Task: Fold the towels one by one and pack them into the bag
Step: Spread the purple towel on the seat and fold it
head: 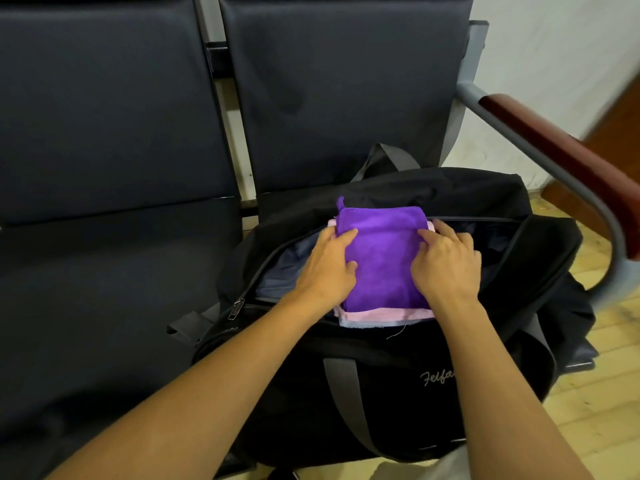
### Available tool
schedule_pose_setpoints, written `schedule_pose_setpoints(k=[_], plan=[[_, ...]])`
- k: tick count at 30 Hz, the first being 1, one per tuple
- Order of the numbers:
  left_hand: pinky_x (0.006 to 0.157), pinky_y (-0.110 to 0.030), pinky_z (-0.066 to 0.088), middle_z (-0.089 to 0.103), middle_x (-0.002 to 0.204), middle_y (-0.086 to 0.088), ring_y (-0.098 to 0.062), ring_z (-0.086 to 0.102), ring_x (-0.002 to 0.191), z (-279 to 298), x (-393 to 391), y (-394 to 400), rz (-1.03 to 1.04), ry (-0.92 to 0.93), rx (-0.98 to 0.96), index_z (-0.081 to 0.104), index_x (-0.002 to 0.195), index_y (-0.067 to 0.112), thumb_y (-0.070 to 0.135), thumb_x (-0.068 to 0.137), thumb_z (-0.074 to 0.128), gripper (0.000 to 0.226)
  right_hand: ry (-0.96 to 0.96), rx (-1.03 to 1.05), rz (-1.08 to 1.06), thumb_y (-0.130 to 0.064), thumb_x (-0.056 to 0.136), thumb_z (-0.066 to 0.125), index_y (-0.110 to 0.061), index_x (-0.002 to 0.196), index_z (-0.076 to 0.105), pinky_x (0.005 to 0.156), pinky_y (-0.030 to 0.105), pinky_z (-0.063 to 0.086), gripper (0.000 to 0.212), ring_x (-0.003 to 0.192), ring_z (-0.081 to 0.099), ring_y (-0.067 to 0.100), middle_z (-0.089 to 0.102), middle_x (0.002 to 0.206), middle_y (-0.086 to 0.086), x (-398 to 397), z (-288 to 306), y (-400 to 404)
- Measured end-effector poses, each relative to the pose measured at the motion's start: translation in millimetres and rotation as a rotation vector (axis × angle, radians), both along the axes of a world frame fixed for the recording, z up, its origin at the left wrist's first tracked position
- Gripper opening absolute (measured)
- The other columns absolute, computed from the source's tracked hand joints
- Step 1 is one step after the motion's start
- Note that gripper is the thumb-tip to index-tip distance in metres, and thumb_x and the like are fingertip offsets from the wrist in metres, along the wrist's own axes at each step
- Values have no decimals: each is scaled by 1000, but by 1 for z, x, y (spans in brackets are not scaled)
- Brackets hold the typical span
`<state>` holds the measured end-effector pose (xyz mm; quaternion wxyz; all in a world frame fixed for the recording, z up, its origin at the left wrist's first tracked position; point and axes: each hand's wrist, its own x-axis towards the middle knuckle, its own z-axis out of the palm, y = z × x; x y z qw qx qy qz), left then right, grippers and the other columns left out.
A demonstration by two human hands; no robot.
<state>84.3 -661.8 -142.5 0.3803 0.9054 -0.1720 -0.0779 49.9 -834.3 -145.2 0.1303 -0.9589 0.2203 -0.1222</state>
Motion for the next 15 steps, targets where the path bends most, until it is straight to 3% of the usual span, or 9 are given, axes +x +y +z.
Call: schedule_pose_setpoints(k=[2, 5, 7, 10, 15], plan=[[107, -38, 39, 12, 160, -8, -28, 27, 141, 8, -4, -6, 56, -246, 203, 41, 145, 17, 15, 98, 49, 49, -103, -18, 17, -21, 100, 48, -11, 126, 65, 103, 47, 37, 33, 136, 42, 31, 44, 153, 6, 3, 2, 12], [121, -37, 13, 3, 163, -9, -24, 5, 150, 9, -3, -21, -33, -429, 327, 24, 152, 10, 16, 102, 39, 53, -178, 32, 202, -21, 102, 42, -1, 129, 60, 110, 46, 39, 38, 135, 48, 32, 52, 145, 17, 9, -4, 25], [123, -41, 1, 1, 163, -10, -23, -3, 151, -2, 0, -27, -141, -391, 412, 10, 154, 9, 21, 104, 32, 56, 2, 66, 282, -24, 106, 31, -4, 148, 40, 122, 43, 22, 47, 148, 29, 26, 36, 157, 15, 9, -9, 27], [121, -47, -6, -11, 163, -9, -23, -16, 149, -24, 3, -26, -176, -262, 537, -4, 154, 14, 33, 105, 20, 58, 238, 63, 281, -38, 107, 19, -20, 159, 4, 122, 41, -5, 57, 154, -5, 19, -2, 167, 5, 6, -18, 21], [119, -51, -10, -24, 160, -5, -20, -24, 146, -35, 5, -25, -161, -184, 545, -15, 153, 20, 41, 104, 13, 60, 312, 24, 256, -48, 105, 11, -28, 157, -12, 119, 42, -16, 61, 152, -17, 17, -17, 165, 4, 9, -28, 21]])
